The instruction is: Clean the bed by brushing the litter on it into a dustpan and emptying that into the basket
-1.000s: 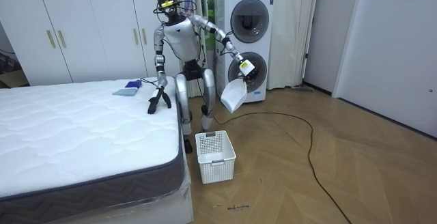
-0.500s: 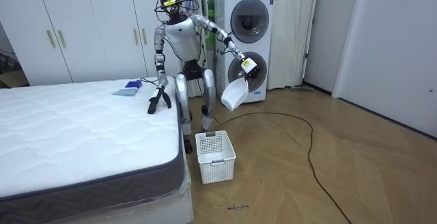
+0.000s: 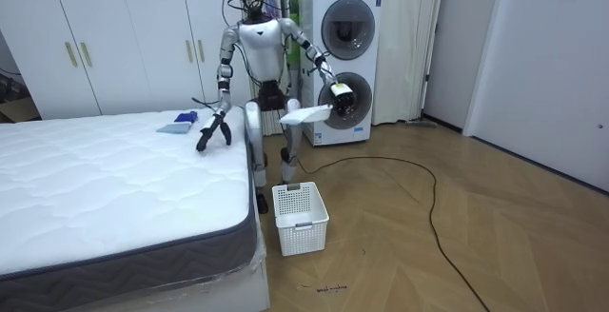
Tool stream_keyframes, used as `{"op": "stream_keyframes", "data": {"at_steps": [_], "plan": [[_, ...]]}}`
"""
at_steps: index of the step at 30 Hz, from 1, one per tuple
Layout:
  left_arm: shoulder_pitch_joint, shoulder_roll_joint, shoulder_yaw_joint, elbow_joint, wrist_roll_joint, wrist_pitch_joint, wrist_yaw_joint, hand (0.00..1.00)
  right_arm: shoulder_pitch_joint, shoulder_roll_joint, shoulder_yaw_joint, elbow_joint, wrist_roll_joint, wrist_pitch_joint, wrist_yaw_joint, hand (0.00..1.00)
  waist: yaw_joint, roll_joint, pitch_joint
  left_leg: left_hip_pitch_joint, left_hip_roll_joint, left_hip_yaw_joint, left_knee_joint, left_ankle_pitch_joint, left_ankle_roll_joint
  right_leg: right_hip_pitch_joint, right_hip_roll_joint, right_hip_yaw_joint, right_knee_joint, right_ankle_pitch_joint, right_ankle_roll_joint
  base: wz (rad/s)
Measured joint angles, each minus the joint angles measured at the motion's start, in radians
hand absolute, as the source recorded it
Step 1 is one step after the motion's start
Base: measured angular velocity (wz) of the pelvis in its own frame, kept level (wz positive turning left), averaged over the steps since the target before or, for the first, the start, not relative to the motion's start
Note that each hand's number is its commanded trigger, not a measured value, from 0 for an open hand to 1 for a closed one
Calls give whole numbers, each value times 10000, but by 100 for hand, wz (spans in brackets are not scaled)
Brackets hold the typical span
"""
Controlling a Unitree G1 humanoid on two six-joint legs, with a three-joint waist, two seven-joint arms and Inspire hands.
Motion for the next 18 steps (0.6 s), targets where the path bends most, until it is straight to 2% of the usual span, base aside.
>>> {"op": "stream_keyframes", "data": {"at_steps": [2, 5, 6, 7, 8, 10, 11, 13, 14, 15, 17, 18], "plan": [[58, -110, 1, -517, -347, -91, 3, 100, 199, 50, -439, -213, 180, -13, -16, 0, 7, -21, -13, 229, 130, -23, -126, -9, -13, 373, 128, -59, -501, 207, 7, -10], [613, -307, 147, -1594, -823, -127, 150, 100, 608, 232, -691, -385, 307, -144, -74, 0, -122, -70, -42, 966, 251, 16, -577, -16, -28, 1202, 297, -54, -1271, 466, 29, -25], [916, -479, 164, -1943, -951, -209, 323, 100, 838, 268, -691, -533, 356, -132, -73, 0, -171, -128, -86, 1330, 245, 91, -792, -21, -36, 1460, 319, -31, -1313, 466, 29, -26], [1072, -728, 167, -2094, -1041, -327, 383, 100, 1178, 270, -686, -711, 353, -127, -77, 0, -162, -181, -139, 1649, 233, 185, -1030, -23, -39, 1655, 337, -57, -1431, 472, 31, -33], [1141, -851, 167, -2133, -1130, -355, 431, 100, 1293, 284, -682, -722, 343, -126, -62, 0, -132, -220, -173, 1796, 233, 296, -1156, -22, -38, 1722, 356, -49, -1480, 477, 32, -54], [1329, -1284, 265, -2190, -1472, -355, 545, 100, 1406, 347, -668, -735, 403, -112, -12, 0, 103, -410, -204, 2255, 272, 940, -1449, -34, -60, 1790, 419, -88, -1511, 554, -28, -91], [1358, -1372, 326, -2247, -1523, -357, 543, 100, 1387, 353, -668, -747, 401, -112, -12, 0, 185, -458, -189, 2310, 286, 986, -1455, -48, -84, 1765, 442, -138, -1535, 621, -54, -121], [1684, -1444, 531, -2709, -1855, -389, 545, 100, 1166, 390, -609, -793, 471, -111, -16, 0, 455, -646, -194, 2498, 308, 980, -1412, -53, -92, 1775, 519, -492, -1709, 970, -251, -139], [1809, -1456, 581, -2807, -1987, -426, 544, 100, 1087, 391, -554, -806, 531, -107, -20, 0, 488, -673, -210, 2535, 318, 934, -1355, -52, -92, 1824, 562, -551, -1807, 1089, -283, -149], [1910, -1497, 672, -2917, -2156, -491, 539, 100, 940, 399, -416, -822, 534, -108, -26, 0, 579, -718, -201, 2629, 343, 794, -1281, -52, -92, 1985, 617, -804, -2043, 1360, -383, -149], [1911, -1623, 962, -2943, -2167, -577, 545, 100, 709, 510, -347, -856, 482, -102, -20, 0, 685, -718, -199, 2758, 417, 861, -1452, -51, -91, 2106, 727, -1301, -2594, 1884, -556, -138], [1892, -1667, 1232, -2974, -2236, -672, 561, 100, 587, 655, -359, -978, 487, -53, -20, 0, 707, -733, -179, 2782, 551, 1499, -1756, -52, -91, 2058, 676, -1949, -2542, 1952, -596, -96]]}}
